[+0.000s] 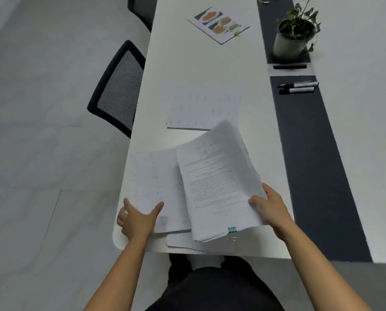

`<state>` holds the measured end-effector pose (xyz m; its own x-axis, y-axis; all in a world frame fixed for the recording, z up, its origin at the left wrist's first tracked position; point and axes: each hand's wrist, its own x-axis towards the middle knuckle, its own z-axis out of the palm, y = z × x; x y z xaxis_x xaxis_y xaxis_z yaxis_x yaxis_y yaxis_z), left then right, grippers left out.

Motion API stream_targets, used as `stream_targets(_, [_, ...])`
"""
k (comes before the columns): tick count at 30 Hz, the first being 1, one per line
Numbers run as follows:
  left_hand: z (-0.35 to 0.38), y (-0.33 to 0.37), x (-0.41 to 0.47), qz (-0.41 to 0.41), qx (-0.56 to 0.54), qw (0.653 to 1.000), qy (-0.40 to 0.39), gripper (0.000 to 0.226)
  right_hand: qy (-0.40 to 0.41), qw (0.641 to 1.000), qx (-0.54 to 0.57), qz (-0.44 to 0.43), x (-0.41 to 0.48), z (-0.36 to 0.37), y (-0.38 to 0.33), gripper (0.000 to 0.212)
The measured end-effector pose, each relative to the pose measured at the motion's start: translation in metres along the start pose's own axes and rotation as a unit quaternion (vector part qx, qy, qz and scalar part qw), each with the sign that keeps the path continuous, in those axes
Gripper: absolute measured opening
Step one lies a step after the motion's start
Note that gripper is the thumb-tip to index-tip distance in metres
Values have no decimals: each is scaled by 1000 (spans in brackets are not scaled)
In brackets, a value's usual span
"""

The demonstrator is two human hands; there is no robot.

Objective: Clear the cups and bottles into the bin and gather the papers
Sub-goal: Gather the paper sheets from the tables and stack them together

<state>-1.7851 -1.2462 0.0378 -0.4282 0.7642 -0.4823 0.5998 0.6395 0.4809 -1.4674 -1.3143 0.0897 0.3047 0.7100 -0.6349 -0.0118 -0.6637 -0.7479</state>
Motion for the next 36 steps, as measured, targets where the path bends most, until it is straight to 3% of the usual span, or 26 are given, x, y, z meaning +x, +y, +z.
stream_targets(2, [-14, 25, 0, 125, 49, 991, 28, 128, 0, 1000, -20, -9, -6, 12, -4, 24])
stream_targets(4, [-29, 53, 11, 283, 88, 955, 19, 129, -12, 998, -61, -23, -9, 23, -11, 22])
stream_targets(8, [-50, 112, 30, 554, 172, 814, -19, 125, -38, 979, -176, -98, -17, 38, -37, 26])
stream_targets(10, [-58, 139, 34, 628, 254, 734, -46, 106, -53, 964, -226, -129, -24, 42, -51, 27])
stream_targets(12, [-61, 154, 35, 670, 292, 679, -74, 61, -53, 957, -246, -144, -31, 44, -63, 28])
stream_targets(13, [-62, 156, 34, 670, 281, 681, -95, 39, -42, 958, -244, -147, -35, 43, -67, 28])
stream_targets(14, [-64, 154, 34, 651, 250, 707, -117, 29, -17, 961, -231, -154, -37, 41, -71, 27])
stream_targets(16, [-64, 141, 34, 579, 147, 791, -131, 31, 78, 970, -152, -173, -44, 36, -74, 34])
stream_targets(18, [-62, 125, 34, 481, 26, 865, -142, 27, 168, 972, 20, -160, -52, 34, -69, 65])
stream_targets(20, [-59, 109, 29, 348, -117, 915, -167, 14, 200, 966, 123, -113, -55, 36, -53, 97])
stream_targets(22, [-56, 95, 17, 213, -237, 924, -212, 27, 148, 977, 145, -46, -56, 47, -30, 115])
stream_targets(24, [-50, 81, 6, 137, -299, 910, -251, 31, 36, 981, 188, 3, -59, 67, -10, 107])
stream_targets(27, [-34, 64, -12, 115, -270, 916, -274, 39, -69, 970, 234, -6, -62, 93, 10, 49])
stream_targets(29, [-24, 55, -23, 113, -218, 925, -290, 49, -6, 975, 222, -14, -57, 100, 25, 29])
stream_targets(32, [-13, 36, -19, 166, -73, 949, -256, 61, 95, 982, 166, -1, -43, 90, 48, 25])
stream_targets(36, [-13, -2, 16, 103, 92, 988, -67, 87, 106, 988, 101, 43, -28, 72, 71, 26])
